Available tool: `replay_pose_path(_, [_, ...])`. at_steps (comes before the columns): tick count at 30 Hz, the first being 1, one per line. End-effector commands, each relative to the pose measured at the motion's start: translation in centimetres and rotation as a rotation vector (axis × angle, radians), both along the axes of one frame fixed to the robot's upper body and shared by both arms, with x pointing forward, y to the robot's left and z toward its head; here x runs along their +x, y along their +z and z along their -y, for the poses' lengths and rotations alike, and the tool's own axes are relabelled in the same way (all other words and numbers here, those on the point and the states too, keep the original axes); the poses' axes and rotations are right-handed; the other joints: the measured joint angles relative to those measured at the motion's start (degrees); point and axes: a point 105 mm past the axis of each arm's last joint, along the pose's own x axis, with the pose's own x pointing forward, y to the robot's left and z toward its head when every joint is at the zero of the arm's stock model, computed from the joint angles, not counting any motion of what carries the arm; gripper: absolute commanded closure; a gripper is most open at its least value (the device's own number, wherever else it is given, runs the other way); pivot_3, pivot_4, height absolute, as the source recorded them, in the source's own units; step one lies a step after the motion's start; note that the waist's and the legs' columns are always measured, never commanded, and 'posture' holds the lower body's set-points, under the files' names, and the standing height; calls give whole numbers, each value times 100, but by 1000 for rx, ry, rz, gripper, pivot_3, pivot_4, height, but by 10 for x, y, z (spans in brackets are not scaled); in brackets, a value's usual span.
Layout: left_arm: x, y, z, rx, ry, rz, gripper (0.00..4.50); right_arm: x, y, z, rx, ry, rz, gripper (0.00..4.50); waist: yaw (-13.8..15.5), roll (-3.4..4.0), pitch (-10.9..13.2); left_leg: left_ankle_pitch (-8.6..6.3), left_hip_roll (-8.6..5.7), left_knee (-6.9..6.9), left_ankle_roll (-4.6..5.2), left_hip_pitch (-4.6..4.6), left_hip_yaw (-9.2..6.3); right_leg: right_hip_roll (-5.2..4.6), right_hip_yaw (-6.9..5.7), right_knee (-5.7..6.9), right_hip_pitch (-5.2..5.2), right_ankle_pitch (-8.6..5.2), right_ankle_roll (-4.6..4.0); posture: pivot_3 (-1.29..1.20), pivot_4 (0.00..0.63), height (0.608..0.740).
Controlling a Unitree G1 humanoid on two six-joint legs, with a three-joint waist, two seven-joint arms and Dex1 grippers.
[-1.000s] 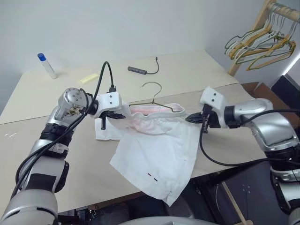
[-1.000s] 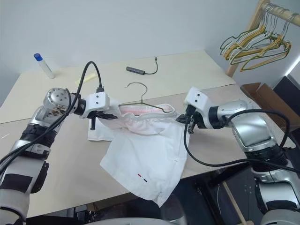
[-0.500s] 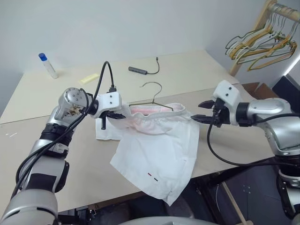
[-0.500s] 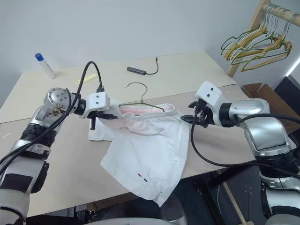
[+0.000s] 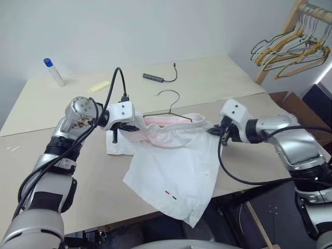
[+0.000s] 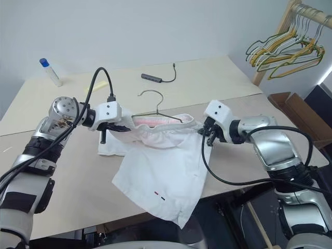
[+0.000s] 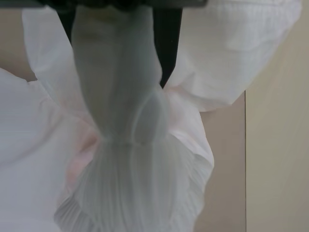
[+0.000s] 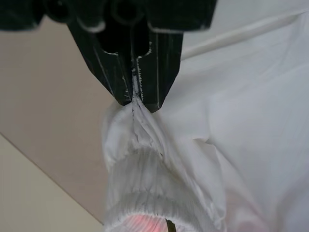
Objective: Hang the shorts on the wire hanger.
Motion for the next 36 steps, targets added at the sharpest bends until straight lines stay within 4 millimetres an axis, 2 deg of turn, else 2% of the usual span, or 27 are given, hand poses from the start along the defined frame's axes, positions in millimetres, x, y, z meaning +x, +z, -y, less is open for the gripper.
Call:
replay_pose_path(1, [4, 14, -4, -19, 16, 49, 4500, -5, 19, 3, 14, 0, 60, 4494, 18, 0, 0, 0, 0, 0, 0, 1, 0, 0, 0, 0, 0, 0, 0, -204, 0, 740])
replay_pose_path(6, [6, 14, -3, -16, 21, 47, 4500, -3, 22, 11, 12, -46, 91, 4494, 53, 0, 0, 0, 0, 1, 0, 1, 1, 1, 1, 0, 0, 0, 0, -213, 0, 740])
replay_pose_path(8, [7, 12, -3, -18, 28, 43, 4500, -4, 28, 6, 21, -39, 132, 4494, 54, 0, 0, 0, 0, 1, 0, 0, 1, 1, 0, 0, 0, 0, 0, -223, 0, 740])
replay_pose_path(12, [10, 9, 2, -50, 61, 21, 4500, -18, 31, -10, -15, 34, 178, 4494, 55, 0, 0, 0, 1, 0, 0, 0, 1, 1, 0, 0, 0, 0, 0, -230, 0, 740])
replay_pose_path(15, [11, 15, 13, -129, 70, -17, 4500, -28, 22, -25, -55, 85, 185, 4494, 57, 0, 0, 0, 0, 4, 0, -2, 1, 0, 1, -1, 1, -1, 1, -234, 0, 740])
replay_pose_path(18, [11, 19, 20, -168, 75, -41, 4500, -30, 6, -31, -131, 109, 199, 4494, 53, 0, 0, 0, 0, 4, 0, -2, 1, 1, 0, -1, 0, -2, 3, -239, 0, 740])
replay_pose_path(21, [12, 21, 21, -168, 73, -33, 4500, -24, -7, -33, -188, 90, 215, 4494, 46, 0, 0, 0, 0, 4, 0, -2, 2, 1, 0, -1, 0, -2, 3, -239, 0, 740])
replay_pose_path(24, [9, 24, 21, -181, 51, -39, 4500, -11, -4, -26, -210, 17, 255, 4494, 25, 0, 0, 0, 0, 4, 0, 0, 3, 2, 1, 0, 0, -2, 3, -238, 0, 740])
replay_pose_path(25, [8, 24, 21, -177, 45, -41, 4500, -9, -2, -24, -210, 8, 263, 3998, 27, 0, 0, 0, 0, 4, 0, 0, 2, 2, 1, 1, 0, -2, 3, -238, 0, 740])
replay_pose_path(26, [6, 24, 20, -170, 38, -45, 4500, -8, 1, -22, -208, 1, 268, 3794, 27, 0, 0, 0, 0, 3, 0, 1, 2, 2, 1, 1, 0, -2, 3, -237, 0, 740])
replay_pose_path(29, [2, 22, 16, -153, 23, -56, 4500, -9, 10, -15, -203, -6, 272, 2762, 30, 0, 0, 0, 0, 2, 0, -1, 2, 1, 1, -1, 0, -2, 3, -233, 0, 740])
replay_pose_path(36, [-2, 21, 6, -103, 10, -70, 4500, -38, 56, -7, -9, 156, 164, 275, 52, 0, 0, 0, 0, 3, 0, 0, 1, 1, 0, -3, 3, -2, 3, -226, 0, 740])
